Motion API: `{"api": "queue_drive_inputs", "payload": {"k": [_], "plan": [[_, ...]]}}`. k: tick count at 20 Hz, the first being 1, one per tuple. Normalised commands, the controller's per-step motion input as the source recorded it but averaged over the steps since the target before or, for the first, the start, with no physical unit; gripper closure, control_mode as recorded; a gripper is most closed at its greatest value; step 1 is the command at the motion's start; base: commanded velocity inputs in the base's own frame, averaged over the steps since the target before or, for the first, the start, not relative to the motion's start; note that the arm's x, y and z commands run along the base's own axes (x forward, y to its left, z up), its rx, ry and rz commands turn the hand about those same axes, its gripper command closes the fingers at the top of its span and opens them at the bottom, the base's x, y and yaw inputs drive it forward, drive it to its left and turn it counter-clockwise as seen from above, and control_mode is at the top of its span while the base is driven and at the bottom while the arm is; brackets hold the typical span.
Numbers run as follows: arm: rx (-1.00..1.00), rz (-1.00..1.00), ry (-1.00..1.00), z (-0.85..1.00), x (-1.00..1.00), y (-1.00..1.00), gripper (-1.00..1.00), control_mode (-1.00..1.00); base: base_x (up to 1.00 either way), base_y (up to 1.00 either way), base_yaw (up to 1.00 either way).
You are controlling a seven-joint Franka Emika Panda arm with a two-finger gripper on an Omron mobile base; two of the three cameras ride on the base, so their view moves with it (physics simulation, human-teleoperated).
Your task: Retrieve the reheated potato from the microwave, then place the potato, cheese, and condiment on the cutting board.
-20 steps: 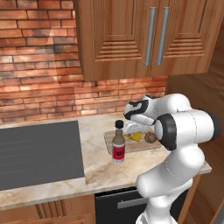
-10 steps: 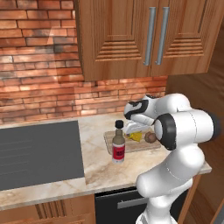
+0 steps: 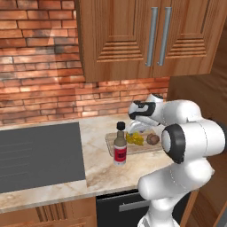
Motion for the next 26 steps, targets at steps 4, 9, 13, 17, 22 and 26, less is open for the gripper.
{"api": "queue_drive_inputs", "payload": {"k": [4,9,13,17,22,26], "plan": [[0.0,0.0,-0.21,0.56,-0.4,0.0,-1.0,-1.0,0.0,0.0,0.0],[0.0,0.0,-0.16,0.43,-0.39,-0.05,-1.0,-1.0,0.0,0.0,0.0],[0.0,0.0,-0.12,0.48,-0.55,-0.09,-1.0,-1.0,0.0,0.0,0.0],[0.0,0.01,-0.1,0.58,-0.59,-0.07,-1.0,-1.0,0.0,0.0,0.0],[0.0,0.01,-0.02,0.59,-0.61,-0.02,-1.0,-1.0,0.0,0.0,0.0],[0.01,0.03,0.02,0.65,-0.73,0.0,-1.0,-1.0,0.0,0.0,0.0]]}}
